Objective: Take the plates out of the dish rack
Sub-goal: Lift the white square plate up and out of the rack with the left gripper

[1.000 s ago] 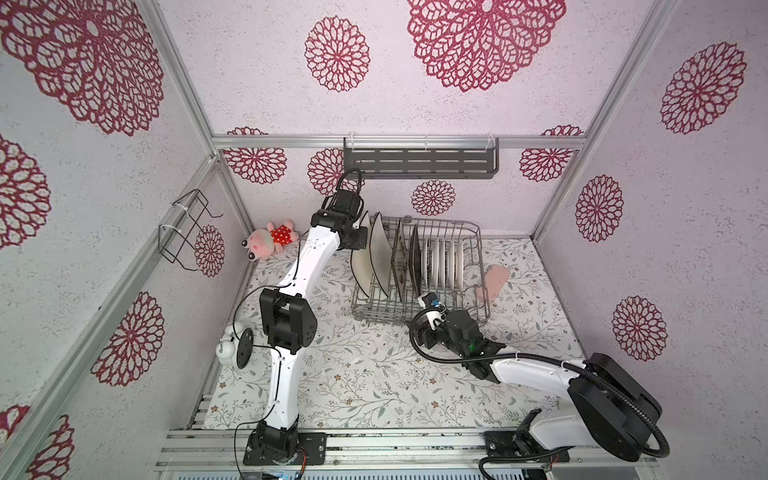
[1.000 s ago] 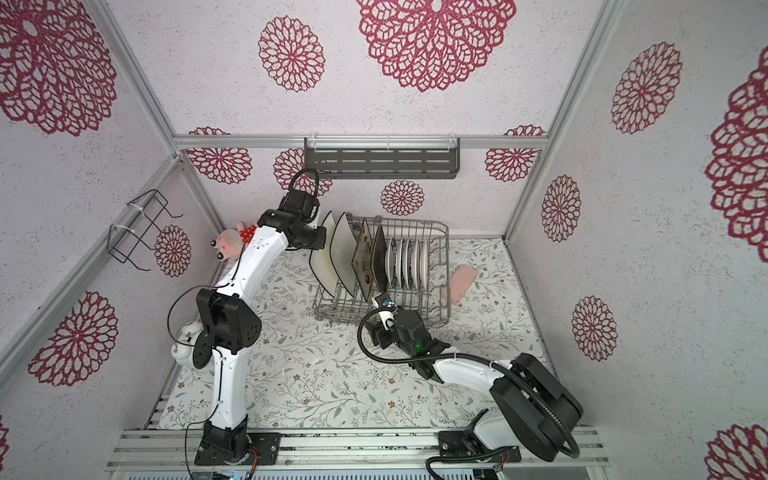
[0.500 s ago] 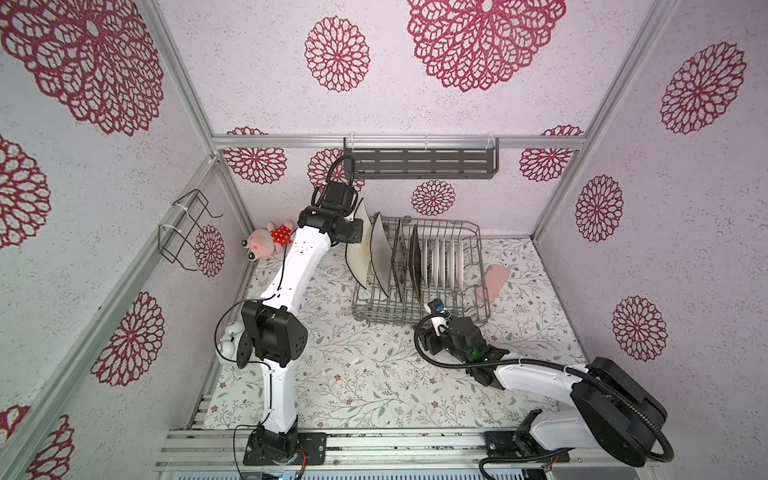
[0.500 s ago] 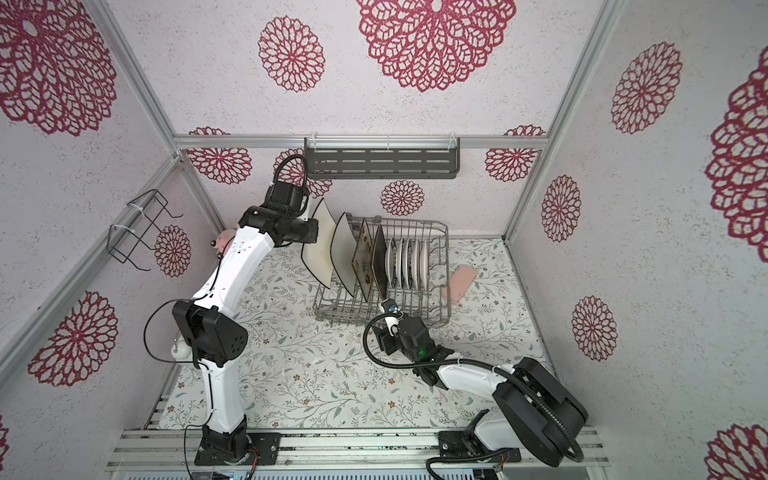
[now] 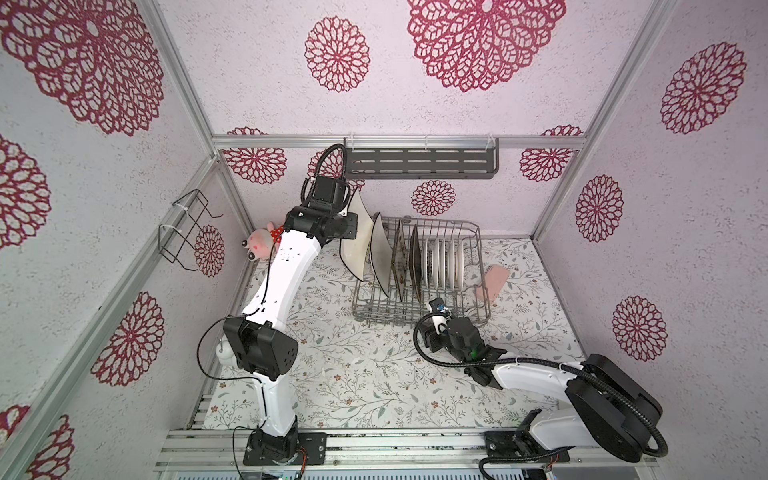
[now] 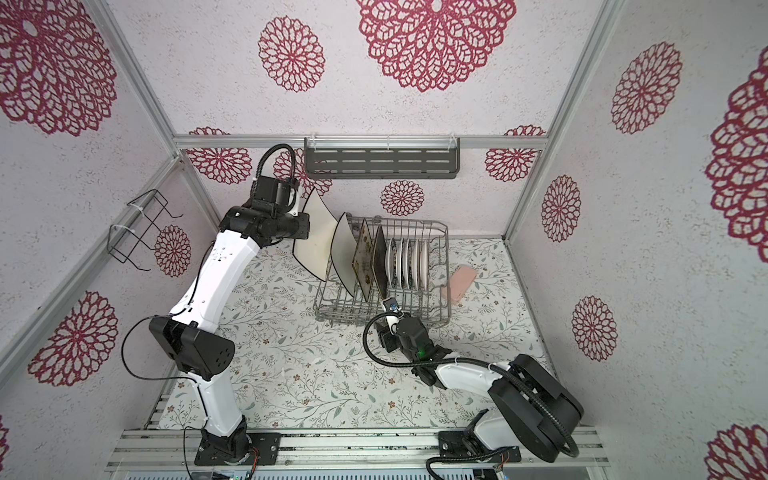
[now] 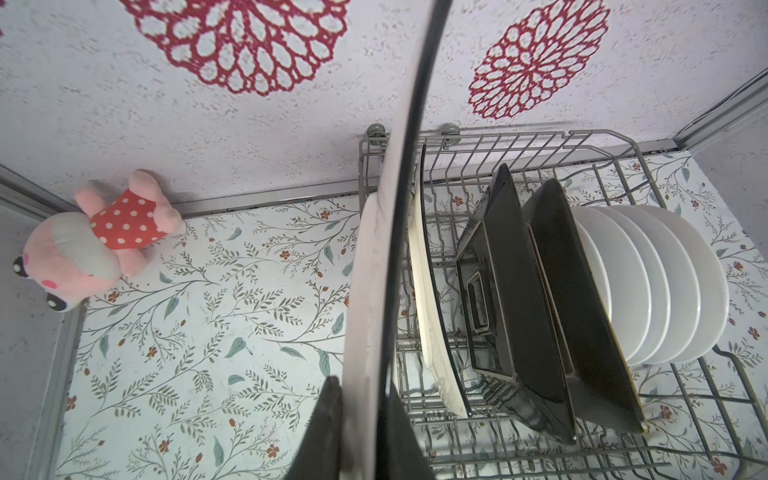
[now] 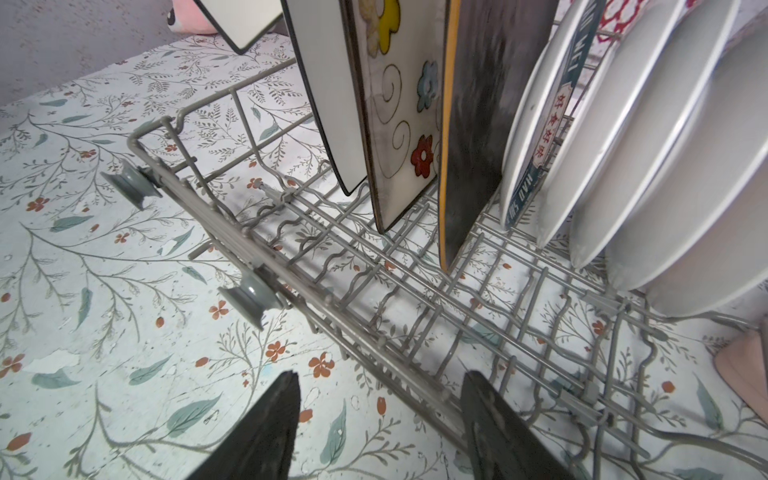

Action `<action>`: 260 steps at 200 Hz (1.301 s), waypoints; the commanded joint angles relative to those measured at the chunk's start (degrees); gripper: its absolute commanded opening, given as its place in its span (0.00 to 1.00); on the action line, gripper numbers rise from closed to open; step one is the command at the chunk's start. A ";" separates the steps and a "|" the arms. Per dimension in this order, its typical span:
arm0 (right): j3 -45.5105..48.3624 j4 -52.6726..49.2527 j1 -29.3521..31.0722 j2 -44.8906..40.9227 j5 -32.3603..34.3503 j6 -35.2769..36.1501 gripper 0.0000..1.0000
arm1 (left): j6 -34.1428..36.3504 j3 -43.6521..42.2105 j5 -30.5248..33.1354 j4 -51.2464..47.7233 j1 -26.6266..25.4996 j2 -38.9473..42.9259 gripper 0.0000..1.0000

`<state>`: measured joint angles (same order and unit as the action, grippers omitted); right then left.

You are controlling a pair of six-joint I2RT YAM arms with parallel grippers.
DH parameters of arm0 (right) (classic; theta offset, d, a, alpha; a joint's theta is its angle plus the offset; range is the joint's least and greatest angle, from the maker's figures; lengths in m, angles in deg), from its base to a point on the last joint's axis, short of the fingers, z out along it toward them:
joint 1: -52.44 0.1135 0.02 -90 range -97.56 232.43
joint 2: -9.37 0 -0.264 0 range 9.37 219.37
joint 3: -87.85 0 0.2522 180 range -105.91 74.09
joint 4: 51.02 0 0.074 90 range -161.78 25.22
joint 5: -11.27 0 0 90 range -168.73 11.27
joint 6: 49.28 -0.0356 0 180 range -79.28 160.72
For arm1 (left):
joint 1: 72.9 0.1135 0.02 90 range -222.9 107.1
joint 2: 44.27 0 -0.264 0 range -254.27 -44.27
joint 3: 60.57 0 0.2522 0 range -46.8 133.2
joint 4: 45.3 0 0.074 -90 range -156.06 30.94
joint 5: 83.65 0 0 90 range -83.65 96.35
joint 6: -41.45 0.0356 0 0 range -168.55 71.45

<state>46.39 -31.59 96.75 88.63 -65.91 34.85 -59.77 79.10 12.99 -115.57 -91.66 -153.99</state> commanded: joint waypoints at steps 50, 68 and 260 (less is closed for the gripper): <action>-0.55 0.29 -1.28 1.54 4.97 1.24 0.65 | 2.08 -0.36 1.37 9.98 -0.73 8.76 0.00; -0.51 0.13 -2.01 1.21 4.94 1.53 0.65 | 2.25 -1.43 2.13 10.36 -0.73 9.73 0.00; -1.30 -2.98 -3.97 -7.96 0.36 4.40 0.84 | -3.73 -24.88 2.15 18.19 6.82 23.28 0.00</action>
<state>46.12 -33.58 93.08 83.84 -64.68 38.10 -60.58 55.52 17.16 -108.53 -86.94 -135.56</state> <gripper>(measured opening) 0.835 0.147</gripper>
